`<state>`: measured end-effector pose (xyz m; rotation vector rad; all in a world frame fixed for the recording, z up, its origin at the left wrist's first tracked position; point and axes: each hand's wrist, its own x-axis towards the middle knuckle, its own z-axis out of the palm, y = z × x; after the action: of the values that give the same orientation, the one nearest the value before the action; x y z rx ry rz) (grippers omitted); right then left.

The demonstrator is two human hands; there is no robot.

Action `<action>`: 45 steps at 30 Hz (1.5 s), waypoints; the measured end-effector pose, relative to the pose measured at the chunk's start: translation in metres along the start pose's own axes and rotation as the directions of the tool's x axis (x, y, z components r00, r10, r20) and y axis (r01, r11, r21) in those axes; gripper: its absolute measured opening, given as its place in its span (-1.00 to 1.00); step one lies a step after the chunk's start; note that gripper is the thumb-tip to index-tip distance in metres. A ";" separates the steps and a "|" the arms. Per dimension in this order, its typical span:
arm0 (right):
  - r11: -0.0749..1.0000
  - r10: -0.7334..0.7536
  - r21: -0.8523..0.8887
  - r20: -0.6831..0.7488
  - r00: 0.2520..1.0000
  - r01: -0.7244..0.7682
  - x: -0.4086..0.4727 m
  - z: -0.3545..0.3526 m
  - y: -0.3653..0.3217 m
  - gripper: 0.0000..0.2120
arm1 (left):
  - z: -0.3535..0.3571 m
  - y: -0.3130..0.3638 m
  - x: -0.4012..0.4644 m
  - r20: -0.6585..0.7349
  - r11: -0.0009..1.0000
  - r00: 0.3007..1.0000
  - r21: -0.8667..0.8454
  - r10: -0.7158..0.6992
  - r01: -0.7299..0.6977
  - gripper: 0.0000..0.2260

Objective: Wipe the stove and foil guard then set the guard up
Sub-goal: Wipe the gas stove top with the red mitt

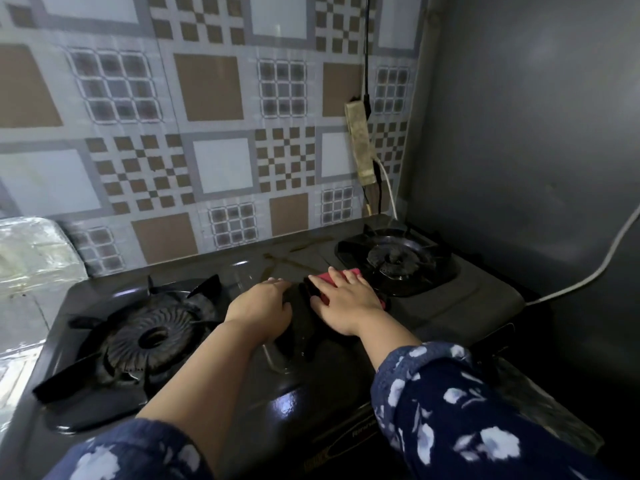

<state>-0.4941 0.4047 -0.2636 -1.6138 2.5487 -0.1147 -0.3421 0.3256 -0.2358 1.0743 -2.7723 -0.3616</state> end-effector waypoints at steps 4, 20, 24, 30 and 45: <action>0.999 -0.049 -0.017 -0.003 0.999 0.049 0.046 -0.001 -0.003 -0.43 | -0.004 -0.010 0.023 -0.054 0.999 0.998 0.021 -0.038 0.039 -0.57; 0.986 0.161 0.040 -0.015 0.987 -0.161 0.200 -0.014 -0.010 -0.43 | -0.001 -0.033 0.101 -0.116 0.989 0.983 0.024 -0.145 0.149 -0.58; 0.927 0.371 0.085 -0.049 0.927 -0.367 0.206 -0.013 -0.017 -0.41 | -0.005 -0.033 0.095 -0.146 0.987 0.978 0.041 -0.148 0.155 -0.58; 0.972 0.235 0.014 0.000 0.972 -0.235 0.187 -0.012 -0.028 -0.43 | -0.012 -0.052 0.071 -0.125 0.973 0.969 0.063 -0.214 0.223 -0.57; 0.979 -0.201 -0.027 0.040 0.979 0.202 0.035 0.009 -0.063 -0.45 | -0.022 -0.041 0.019 -0.032 0.939 0.943 0.086 -0.332 0.334 -0.58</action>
<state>-0.4518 0.3461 -0.2663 -1.8651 2.3650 -0.0639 -0.3246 0.2798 -0.2248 1.5678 -2.6088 -0.2634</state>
